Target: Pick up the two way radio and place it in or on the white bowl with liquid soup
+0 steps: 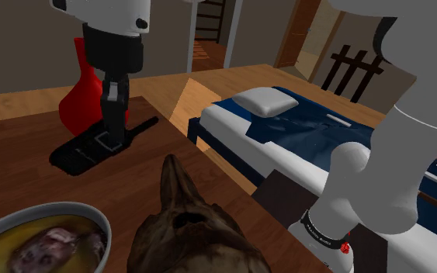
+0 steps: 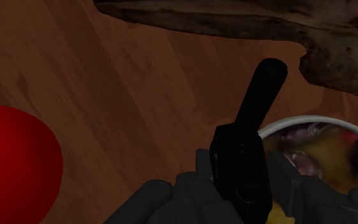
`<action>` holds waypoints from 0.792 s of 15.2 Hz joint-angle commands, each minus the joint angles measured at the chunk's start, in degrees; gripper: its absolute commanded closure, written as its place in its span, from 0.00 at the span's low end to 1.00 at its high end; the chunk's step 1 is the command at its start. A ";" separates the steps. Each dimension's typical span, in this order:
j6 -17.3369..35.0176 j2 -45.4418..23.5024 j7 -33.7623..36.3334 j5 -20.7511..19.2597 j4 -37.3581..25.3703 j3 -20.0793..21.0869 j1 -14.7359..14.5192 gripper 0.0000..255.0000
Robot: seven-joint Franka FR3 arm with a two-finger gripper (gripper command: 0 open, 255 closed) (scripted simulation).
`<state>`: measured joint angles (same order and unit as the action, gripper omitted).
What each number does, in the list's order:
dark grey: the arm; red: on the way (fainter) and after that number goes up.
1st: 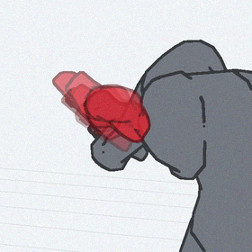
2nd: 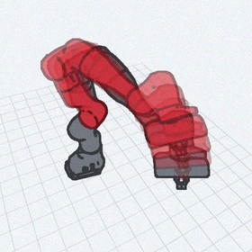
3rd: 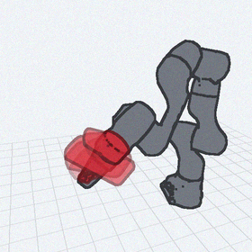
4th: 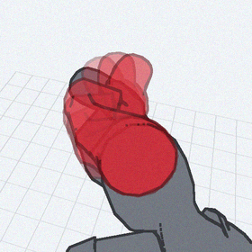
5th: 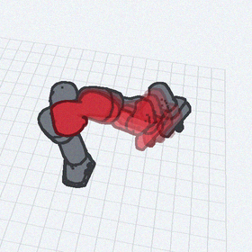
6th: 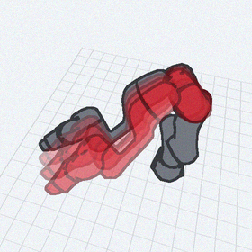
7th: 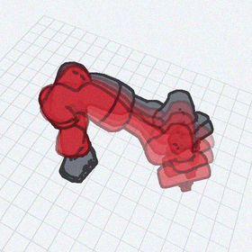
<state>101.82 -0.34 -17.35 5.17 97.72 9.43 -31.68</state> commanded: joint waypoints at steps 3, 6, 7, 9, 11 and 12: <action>-0.55 -3.54 5.67 -1.15 -4.52 2.62 -2.77 1.00; -1.33 -7.01 9.83 -2.43 -8.98 4.34 -5.08 1.00; -1.68 -8.30 11.21 -2.92 -10.67 4.87 -5.90 1.00; -2.54 -11.09 13.93 -4.03 -14.39 5.85 -7.65 1.00; -3.65 -14.20 16.58 -5.27 -18.63 6.69 -9.57 1.00; -4.45 -16.22 18.11 -6.06 -21.44 7.12 -10.80 1.00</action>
<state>98.06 -14.79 -0.74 -0.18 78.80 16.12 -41.38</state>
